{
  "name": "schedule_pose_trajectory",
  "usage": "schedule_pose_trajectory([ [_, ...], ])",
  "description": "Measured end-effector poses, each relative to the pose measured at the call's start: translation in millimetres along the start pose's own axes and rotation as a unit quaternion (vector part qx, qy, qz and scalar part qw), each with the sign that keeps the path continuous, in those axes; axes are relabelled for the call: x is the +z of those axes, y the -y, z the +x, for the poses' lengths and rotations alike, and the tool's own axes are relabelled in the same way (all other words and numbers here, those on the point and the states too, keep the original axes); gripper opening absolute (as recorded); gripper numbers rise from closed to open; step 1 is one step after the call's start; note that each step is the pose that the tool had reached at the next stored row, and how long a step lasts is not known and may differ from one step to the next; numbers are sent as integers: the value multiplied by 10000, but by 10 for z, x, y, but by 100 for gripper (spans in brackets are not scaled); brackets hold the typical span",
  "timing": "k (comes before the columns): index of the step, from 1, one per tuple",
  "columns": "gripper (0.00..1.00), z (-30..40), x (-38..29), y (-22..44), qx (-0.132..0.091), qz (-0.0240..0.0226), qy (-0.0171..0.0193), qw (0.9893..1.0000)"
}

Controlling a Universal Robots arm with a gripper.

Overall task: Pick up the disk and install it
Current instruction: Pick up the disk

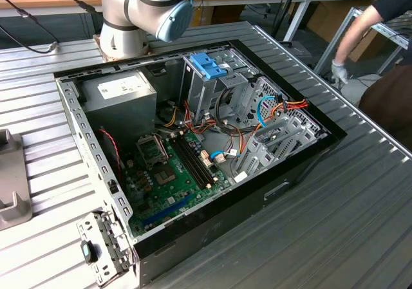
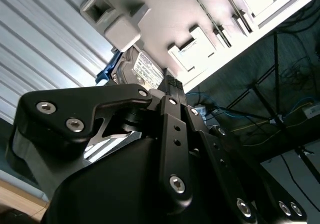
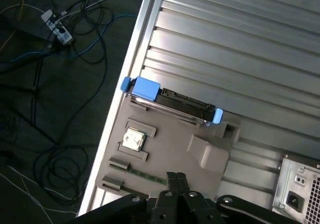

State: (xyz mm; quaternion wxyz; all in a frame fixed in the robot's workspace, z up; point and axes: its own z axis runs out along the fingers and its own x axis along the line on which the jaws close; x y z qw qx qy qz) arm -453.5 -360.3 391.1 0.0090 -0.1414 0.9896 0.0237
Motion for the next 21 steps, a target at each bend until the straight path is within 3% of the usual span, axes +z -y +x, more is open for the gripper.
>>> schedule_pose_trajectory([
  [12,10,0,0,0,-284,-7,-13,9996],
  [21,10,0,0,0,-544,-13,-24,9985],
])
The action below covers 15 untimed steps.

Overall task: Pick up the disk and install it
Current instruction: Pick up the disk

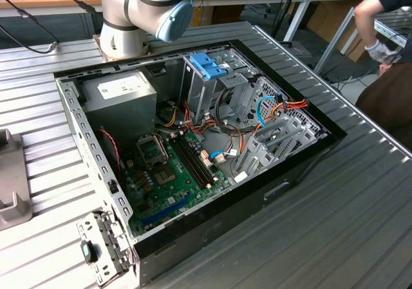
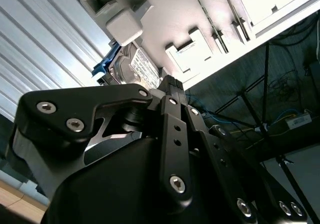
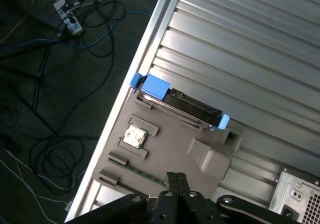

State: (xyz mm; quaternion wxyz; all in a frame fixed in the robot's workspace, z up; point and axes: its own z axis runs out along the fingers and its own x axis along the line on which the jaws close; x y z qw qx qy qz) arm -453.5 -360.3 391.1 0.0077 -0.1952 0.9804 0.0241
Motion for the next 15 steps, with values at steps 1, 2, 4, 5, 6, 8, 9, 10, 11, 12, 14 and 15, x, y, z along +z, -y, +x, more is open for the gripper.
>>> schedule_pose_trajectory([
  [1,10,0,0,0,-23,0,-1,10000],
  [2,10,0,0,0,-46,-1,-2,10000],
  [4,10,0,0,0,-89,-2,-4,10000],
  [5,10,0,0,0,-114,-3,-5,9999],
  [6,10,0,0,0,-161,-4,-7,9999],
  [8,10,0,0,0,-255,-6,-12,9997],
  [9,10,0,0,0,-292,-7,-13,9996],
  [10,10,0,0,0,-316,-8,-14,9995],
  [11,10,0,0,0,-339,-8,-15,9994],
  [12,10,0,0,0,-376,-9,-17,9993],
  [14,10,0,0,0,-453,-11,-20,9990],
  [15,10,0,0,0,-501,-12,-22,9987],
])
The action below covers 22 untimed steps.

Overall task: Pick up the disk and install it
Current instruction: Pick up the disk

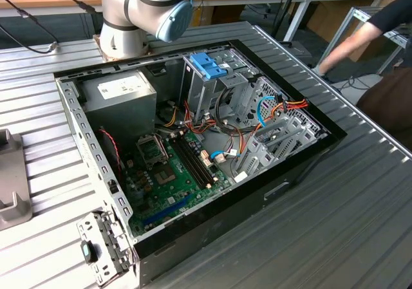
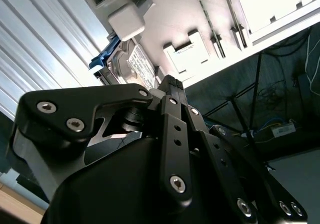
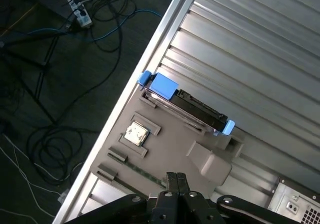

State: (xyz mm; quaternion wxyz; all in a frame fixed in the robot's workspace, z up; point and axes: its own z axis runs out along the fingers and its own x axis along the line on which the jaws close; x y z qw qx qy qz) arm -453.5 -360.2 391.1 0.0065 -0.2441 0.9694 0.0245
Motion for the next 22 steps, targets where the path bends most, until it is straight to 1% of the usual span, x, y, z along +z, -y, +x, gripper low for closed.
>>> schedule_pose_trajectory([
  [3,10,0,0,0,-87,-2,-4,10000],
  [4,10,0,0,-1,-142,-4,-7,9999],
  [11,10,0,0,-1,-329,-8,-15,9995],
  [13,10,0,0,-1,-402,-10,-18,9992],
  [18,10,0,-1,-1,-478,-12,-22,9989],
  [19,10,0,0,-1,-553,-14,-25,9985],
  [22,10,0,0,-1,-592,-15,-26,9982],
])
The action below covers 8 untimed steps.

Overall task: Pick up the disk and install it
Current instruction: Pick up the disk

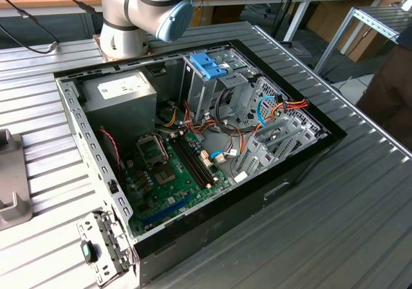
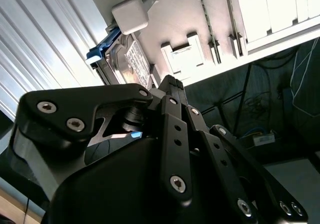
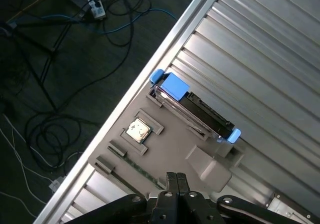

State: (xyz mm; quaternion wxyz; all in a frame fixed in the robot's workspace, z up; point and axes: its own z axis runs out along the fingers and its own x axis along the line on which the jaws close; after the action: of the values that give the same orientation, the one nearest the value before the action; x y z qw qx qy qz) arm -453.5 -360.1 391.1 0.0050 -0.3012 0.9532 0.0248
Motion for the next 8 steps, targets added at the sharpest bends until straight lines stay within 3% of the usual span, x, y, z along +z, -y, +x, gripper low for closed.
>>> schedule_pose_trajectory([
  [8,10,0,0,0,-127,-3,-6,9999],
])
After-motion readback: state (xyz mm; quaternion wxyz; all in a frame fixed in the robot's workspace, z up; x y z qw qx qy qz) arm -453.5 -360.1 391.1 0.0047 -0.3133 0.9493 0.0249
